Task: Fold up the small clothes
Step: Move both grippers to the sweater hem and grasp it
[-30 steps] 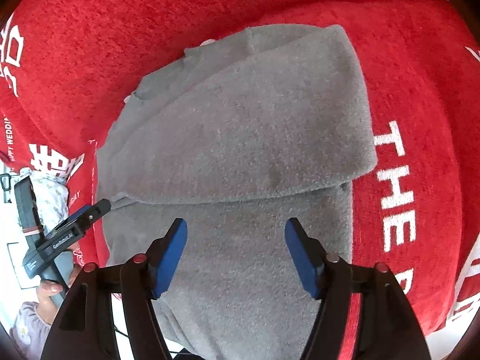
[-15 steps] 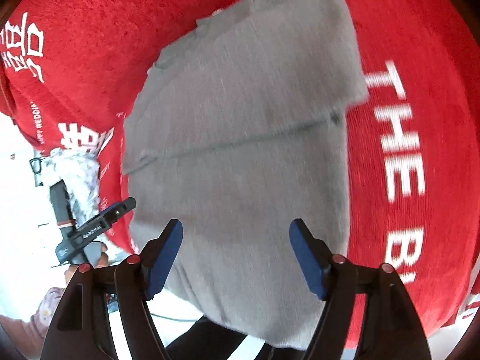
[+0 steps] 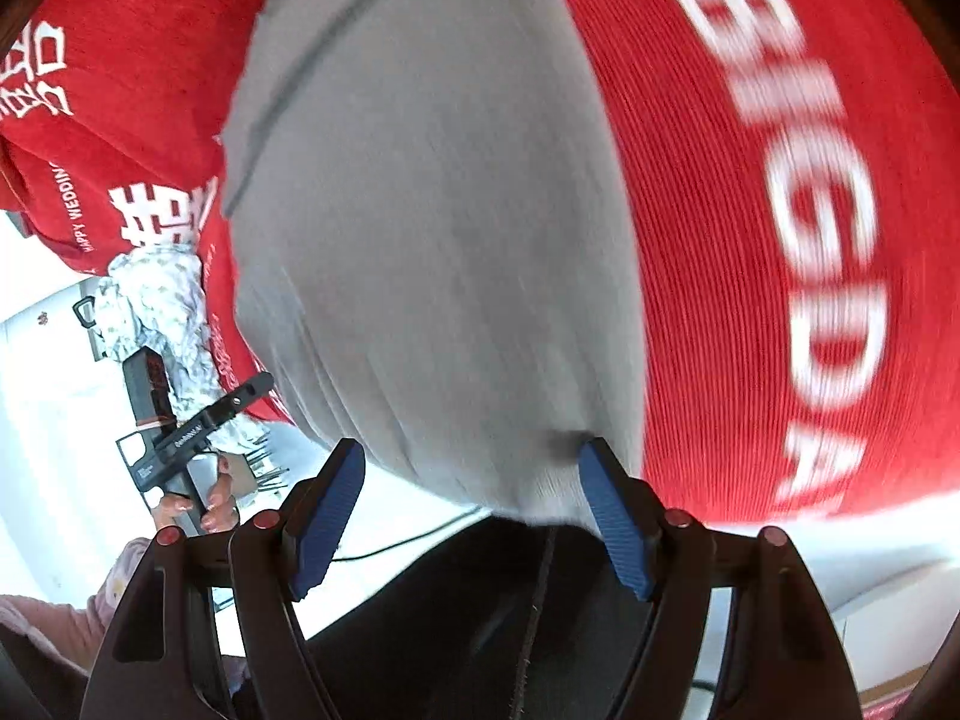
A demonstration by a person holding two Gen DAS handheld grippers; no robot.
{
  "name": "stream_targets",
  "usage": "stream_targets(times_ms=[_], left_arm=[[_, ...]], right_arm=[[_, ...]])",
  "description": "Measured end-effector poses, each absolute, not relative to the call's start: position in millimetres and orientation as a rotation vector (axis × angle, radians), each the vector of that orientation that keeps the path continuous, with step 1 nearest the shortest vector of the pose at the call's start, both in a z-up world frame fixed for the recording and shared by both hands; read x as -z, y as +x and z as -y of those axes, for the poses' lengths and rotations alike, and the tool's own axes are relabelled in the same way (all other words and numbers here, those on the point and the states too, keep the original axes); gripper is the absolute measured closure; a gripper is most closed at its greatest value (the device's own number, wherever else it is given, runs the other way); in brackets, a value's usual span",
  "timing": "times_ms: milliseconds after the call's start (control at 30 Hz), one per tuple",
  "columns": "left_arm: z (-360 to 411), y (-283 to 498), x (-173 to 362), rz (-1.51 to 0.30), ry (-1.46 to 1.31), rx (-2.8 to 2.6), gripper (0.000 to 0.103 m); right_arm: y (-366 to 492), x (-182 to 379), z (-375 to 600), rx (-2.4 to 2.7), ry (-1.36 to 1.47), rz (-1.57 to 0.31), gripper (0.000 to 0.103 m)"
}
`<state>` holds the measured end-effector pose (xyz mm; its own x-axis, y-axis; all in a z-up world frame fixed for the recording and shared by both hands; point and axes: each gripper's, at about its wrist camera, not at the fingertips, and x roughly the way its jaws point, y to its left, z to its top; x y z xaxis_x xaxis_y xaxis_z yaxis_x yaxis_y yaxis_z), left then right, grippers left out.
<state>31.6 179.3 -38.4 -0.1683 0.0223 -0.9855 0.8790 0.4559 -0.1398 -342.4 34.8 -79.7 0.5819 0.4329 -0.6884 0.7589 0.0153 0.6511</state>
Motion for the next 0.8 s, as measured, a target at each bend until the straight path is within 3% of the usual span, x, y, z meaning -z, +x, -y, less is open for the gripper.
stream_targets(times_ms=[333, 500, 533, 600, 667, 733, 800], left_arm=[[-244, 16, 76, -1.664, 0.735, 0.972, 0.002], [-249, 7, 80, -1.626, 0.714, 0.993, 0.002], [-257, -3, 77, -1.615, 0.717, 0.991, 0.010], [-274, -16, 74, -1.589, 0.734, 0.971, 0.025], [-278, -9, 71, -1.604, 0.725, 0.974, 0.063], [-281, -6, 66, -1.651, 0.680, 1.028, 0.094], [-283, -7, 61, -1.659, 0.668, 1.084, 0.094]], right_arm=[[-352, 129, -101, 0.411, 1.606, -1.114, 0.026], [-339, 145, -113, 0.383, 1.587, -1.111, 0.027], [-336, 146, -116, 0.372, 1.595, -1.101, 0.030], [-339, 146, -122, 0.367, 1.651, -1.063, 0.076], [-341, 143, -126, 0.376, 1.694, -1.013, 0.095], [-340, 133, -129, 0.376, 1.693, -0.966, 0.096], [-338, 122, -132, 0.358, 1.710, -0.910, 0.096]])
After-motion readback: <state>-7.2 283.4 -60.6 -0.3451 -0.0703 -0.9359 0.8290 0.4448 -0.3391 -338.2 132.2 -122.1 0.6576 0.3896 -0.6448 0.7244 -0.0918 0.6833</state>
